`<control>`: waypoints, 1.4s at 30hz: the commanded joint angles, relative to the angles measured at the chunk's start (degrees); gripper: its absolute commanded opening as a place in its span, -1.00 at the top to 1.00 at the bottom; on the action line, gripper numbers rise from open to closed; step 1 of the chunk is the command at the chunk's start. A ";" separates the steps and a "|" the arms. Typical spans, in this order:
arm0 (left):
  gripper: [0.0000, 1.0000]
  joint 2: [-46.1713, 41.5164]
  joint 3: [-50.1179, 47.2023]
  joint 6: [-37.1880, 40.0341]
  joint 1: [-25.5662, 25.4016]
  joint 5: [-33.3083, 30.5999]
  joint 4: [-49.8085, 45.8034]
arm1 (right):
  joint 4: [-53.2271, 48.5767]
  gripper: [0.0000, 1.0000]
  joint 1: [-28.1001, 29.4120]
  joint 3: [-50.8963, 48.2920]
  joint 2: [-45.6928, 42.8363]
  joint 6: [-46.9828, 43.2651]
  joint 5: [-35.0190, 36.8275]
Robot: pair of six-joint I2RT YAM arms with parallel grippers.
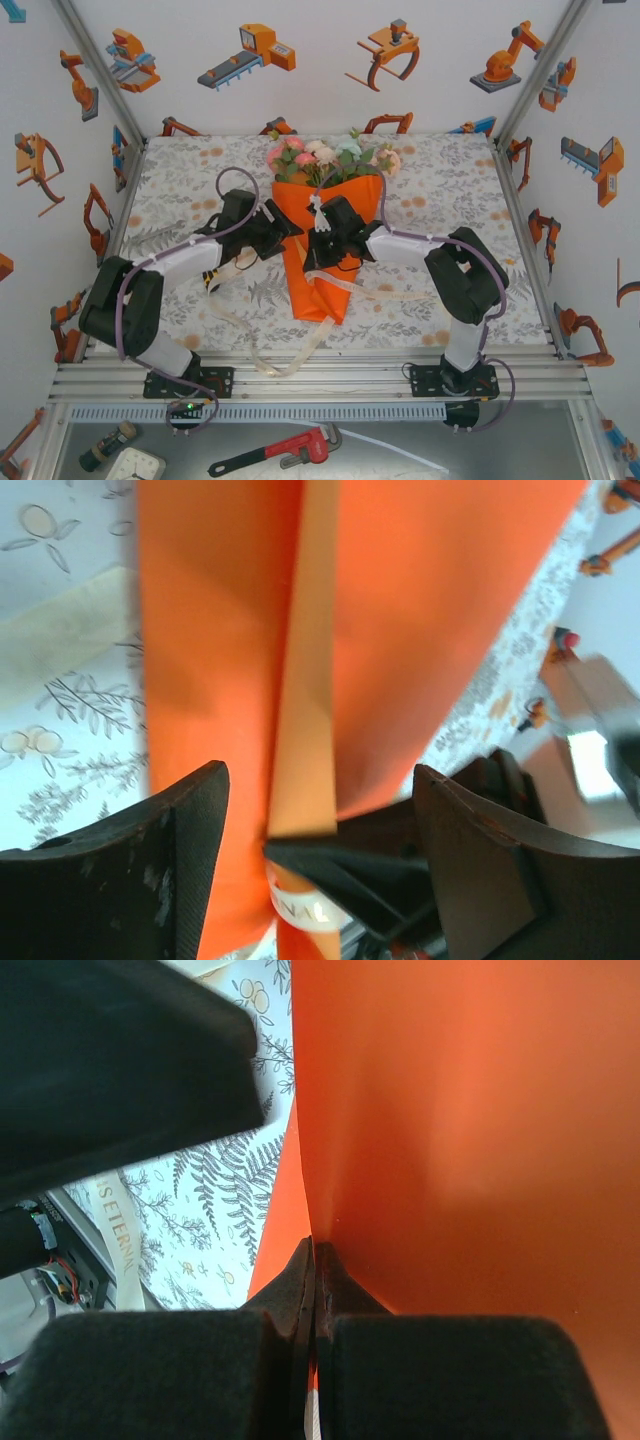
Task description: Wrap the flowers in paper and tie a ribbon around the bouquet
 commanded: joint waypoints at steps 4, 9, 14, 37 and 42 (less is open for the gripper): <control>0.04 6.26 3.20 0.00 0.38 -1.07 0.54 | 0.14 1.00 0.41 0.75 -0.14 -2.72 -3.00; 0.63 9.50 4.03 -0.87 0.41 -0.22 2.01 | 0.91 0.86 0.43 -0.91 -1.75 -3.09 -4.03; 1.00 9.93 3.63 1.52 0.54 -1.38 -0.92 | -3.33 0.36 0.41 -2.25 -8.06 -4.17 -1.26; 1.00 10.82 2.05 3.24 1.62 0.28 0.36 | 1.05 0.58 2.25 -8.94 -10.69 -11.81 -2.53; 1.00 11.31 2.35 2.80 2.09 0.21 0.77 | 2.14 1.00 3.03 -12.95 -18.75 -9.58 -3.10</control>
